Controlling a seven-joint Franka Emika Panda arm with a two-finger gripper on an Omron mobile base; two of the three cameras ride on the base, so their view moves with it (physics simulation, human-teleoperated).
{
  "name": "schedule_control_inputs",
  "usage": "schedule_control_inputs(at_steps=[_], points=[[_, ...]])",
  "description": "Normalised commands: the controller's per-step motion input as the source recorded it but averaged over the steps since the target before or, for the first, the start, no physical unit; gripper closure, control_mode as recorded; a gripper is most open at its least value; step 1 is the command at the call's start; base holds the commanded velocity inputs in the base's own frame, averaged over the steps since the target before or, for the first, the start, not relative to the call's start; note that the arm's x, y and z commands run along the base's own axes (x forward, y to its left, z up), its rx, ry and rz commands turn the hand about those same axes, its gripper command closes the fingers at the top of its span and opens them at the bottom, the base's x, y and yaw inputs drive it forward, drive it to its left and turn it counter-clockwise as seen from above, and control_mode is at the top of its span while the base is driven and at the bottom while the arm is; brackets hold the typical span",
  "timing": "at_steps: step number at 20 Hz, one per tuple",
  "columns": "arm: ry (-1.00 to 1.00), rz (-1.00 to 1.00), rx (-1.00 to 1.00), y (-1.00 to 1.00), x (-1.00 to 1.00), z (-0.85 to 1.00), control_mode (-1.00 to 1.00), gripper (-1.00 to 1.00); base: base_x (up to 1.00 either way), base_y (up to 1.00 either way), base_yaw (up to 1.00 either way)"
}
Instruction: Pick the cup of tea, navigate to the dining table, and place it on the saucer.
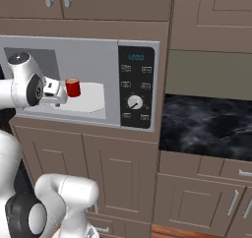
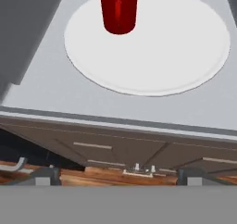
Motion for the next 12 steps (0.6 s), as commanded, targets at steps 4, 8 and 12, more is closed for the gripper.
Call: schedule_control_inputs(at_steps=[4, 8, 12], points=[[-0.23, -0.12, 0.00, 0.51, 0.11, -0.07, -1.00, -1.00, 0.00, 0.00, 0.00], [-0.26, -0.10, 0.00, 0.33, 0.22, -0.07, -1.00, -1.00, 0.00, 0.00, 0.00], [-0.21, -0.04, 0.00, 0.09, 0.34, 0.00, -1.00, -1.00, 0.00, 0.00, 0.00]])
